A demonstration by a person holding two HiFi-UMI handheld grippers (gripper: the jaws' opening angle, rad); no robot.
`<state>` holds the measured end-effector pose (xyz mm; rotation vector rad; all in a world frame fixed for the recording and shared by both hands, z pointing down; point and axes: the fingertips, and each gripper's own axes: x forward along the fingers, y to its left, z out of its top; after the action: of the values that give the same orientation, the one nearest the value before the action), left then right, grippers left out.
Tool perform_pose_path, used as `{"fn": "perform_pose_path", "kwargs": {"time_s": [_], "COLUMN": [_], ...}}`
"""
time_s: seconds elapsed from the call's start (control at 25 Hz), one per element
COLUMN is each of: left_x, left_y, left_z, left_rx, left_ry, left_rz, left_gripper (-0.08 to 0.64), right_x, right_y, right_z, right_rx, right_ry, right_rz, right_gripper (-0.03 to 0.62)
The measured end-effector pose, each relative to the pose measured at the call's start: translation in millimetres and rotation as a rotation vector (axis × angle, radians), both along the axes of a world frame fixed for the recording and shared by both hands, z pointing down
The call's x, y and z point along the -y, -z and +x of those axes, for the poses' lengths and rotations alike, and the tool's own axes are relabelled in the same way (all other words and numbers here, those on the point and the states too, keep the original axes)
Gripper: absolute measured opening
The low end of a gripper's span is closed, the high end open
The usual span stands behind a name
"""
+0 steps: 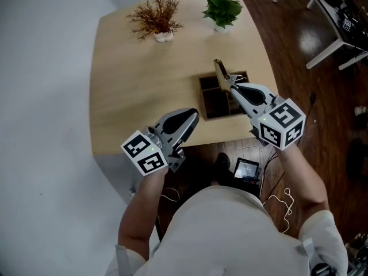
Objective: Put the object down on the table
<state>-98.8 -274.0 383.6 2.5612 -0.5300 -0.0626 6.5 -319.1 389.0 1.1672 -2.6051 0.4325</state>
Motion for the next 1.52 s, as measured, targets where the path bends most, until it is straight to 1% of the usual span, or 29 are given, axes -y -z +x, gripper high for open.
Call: {"fn": "perform_pose_path", "kwargs": {"time_s": [0.28, 0.48, 0.68, 0.92, 1.24, 1.52], "left_x": [32.5, 54.7, 66.5, 68.8, 68.5, 64.5], "left_y": [24.2, 27.0, 5.9, -19.5, -41.0, -56.0], "left_z": [-0.9, -2.0, 2.5, 7.3, 4.4, 5.7], "left_rx": [0.018, 0.032, 0.051, 0.063, 0.073, 0.085], "left_ry": [-0.016, -0.014, -0.031, -0.049, -0.036, -0.049], "left_rz": [0.069, 0.084, 0.059, 0.019, -0.023, -0.052], "left_gripper": [0.002, 0.002, 0.002, 0.002, 0.002, 0.002], "right_x": [30.1, 48.0, 61.7, 72.7, 73.4, 69.9], "right_y": [24.3, 20.2, -7.5, -46.5, -87.2, -114.2], "right_z": [-11.5, -21.7, -33.1, -42.6, -51.1, -51.0], "right_rx": [-0.034, -0.072, -0.126, -0.196, -0.284, -0.332], "right_ry": [0.041, 0.079, 0.125, 0.173, 0.251, 0.291], "right_rz": [0.070, 0.075, 0.048, 0.006, -0.021, -0.049], "right_gripper": [0.009, 0.009, 0.009, 0.009, 0.009, 0.009]}}
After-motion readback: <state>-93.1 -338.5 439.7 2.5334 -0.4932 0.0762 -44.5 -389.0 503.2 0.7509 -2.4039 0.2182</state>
